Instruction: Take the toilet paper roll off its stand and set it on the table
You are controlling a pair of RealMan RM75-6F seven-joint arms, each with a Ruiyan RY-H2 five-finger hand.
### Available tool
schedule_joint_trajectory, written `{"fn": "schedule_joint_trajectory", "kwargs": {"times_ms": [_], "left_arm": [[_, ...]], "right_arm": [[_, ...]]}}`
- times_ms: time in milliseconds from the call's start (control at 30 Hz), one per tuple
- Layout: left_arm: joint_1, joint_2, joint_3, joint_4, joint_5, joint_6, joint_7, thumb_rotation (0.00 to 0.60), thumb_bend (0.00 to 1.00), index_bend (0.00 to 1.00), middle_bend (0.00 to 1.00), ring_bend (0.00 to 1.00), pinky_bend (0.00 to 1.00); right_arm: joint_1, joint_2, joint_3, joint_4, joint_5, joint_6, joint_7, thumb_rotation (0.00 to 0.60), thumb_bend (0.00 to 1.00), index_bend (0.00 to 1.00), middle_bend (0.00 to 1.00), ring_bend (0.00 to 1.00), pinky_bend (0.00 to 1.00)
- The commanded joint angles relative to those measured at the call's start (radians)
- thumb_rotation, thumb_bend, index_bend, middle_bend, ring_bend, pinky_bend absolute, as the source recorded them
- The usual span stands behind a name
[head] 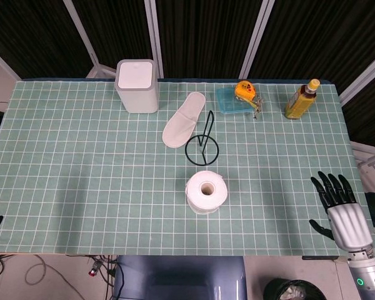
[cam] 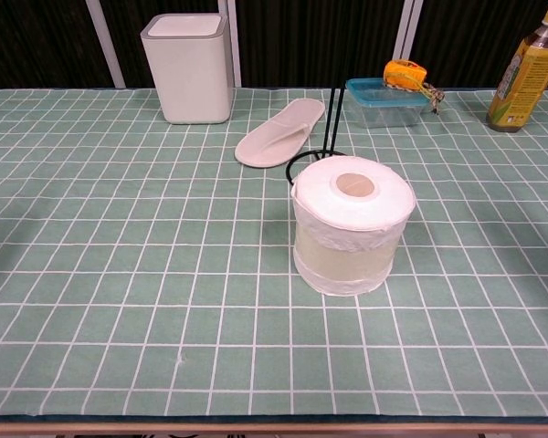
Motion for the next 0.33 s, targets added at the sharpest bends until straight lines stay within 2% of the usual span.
{"fn": "schedule_joint_trajectory", "kwargs": {"times_ms": [33,333], "left_arm": [[-0.003,-0.002,-0.003,0.007,-0.007,-0.006,0.0,0.6,0.18,0.05,0.0,0.0,0.01],[-0.021,-0.016,0.0,0.035,0.0,-0.028,0.01,0.6,0.18,0.05,0.0,0.0,0.01]], "right_arm": [[-0.014,-0.038,-0.007,0.05,-0.007,0.024,-0.052,0.6,0.0,0.0,0.0,0.0,0.0],[-0.015,-0.037,-0.003,0.061,0.007,0.051,-0.047,0.6,0.0,0.0,0.0,0.0,0.0]]}}
